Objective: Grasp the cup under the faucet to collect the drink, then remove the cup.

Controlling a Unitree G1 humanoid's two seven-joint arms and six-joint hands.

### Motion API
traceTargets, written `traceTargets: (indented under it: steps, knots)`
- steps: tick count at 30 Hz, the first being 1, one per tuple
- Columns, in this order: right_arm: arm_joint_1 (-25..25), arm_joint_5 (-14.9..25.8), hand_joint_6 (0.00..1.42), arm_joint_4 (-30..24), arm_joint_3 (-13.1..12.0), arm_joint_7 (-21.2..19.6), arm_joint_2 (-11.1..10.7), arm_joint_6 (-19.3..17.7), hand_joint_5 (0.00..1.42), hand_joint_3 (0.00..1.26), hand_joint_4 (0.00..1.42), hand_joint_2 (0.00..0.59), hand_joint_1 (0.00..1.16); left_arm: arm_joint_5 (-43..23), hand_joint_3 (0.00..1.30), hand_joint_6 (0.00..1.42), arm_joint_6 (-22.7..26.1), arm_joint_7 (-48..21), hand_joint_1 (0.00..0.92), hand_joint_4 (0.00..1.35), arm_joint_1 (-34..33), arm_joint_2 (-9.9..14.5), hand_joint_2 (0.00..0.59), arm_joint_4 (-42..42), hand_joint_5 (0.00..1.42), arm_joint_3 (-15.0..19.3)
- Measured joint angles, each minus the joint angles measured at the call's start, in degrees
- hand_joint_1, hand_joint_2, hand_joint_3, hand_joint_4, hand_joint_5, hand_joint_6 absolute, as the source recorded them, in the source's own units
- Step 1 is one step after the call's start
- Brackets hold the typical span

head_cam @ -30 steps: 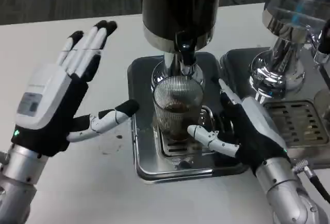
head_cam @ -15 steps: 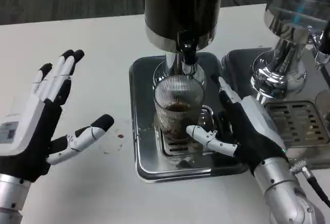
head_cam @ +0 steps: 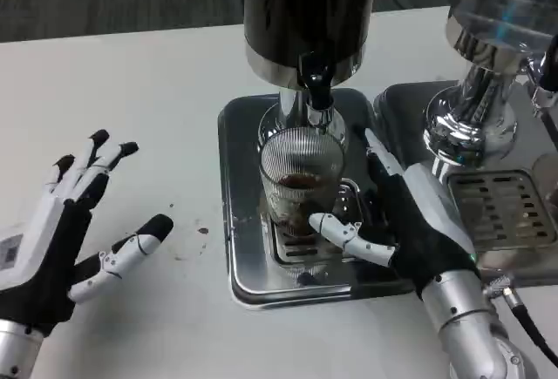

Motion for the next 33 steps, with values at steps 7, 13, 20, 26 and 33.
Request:
traceTargets:
  steps: [7,13,20,26,33]
  knots:
    - [-0.2,0.5,0.11,1.0,0.2,-0.2,0.5,-1.1,0.0,0.0,0.0,0.194,0.56,-0.2,0.23,0.0,0.2,-1.0,0.04,0.0,0.4,0.0,0.178,0.0,0.14,-0.1]
    - [-0.5,1.4,0.15,2.3,0.2,-0.3,1.0,-2.1,0.0,0.0,0.0,0.194,0.57,-0.4,0.25,0.0,0.4,-1.1,0.041,0.0,0.9,0.0,0.183,0.0,0.15,0.1]
    - [-1.2,2.1,0.17,4.4,0.2,-0.9,1.9,-4.1,0.01,0.0,0.0,0.195,0.58,-0.5,0.27,0.0,0.5,-1.1,0.044,0.0,1.5,0.0,0.19,-0.2,0.16,0.3]
    - [-2.0,3.0,0.18,6.2,-0.2,-1.1,2.1,-5.6,0.05,0.0,0.0,0.189,0.59,-0.5,0.28,0.0,0.6,-1.1,0.045,0.0,1.8,0.0,0.191,-0.7,0.16,0.7]
    - [-2.8,3.7,0.18,8.3,0.0,-1.4,2.4,-7.5,0.06,0.0,0.01,0.188,0.59,-0.5,0.29,0.0,1.0,-1.1,0.045,0.0,2.6,0.0,0.192,-1.6,0.17,1.2]
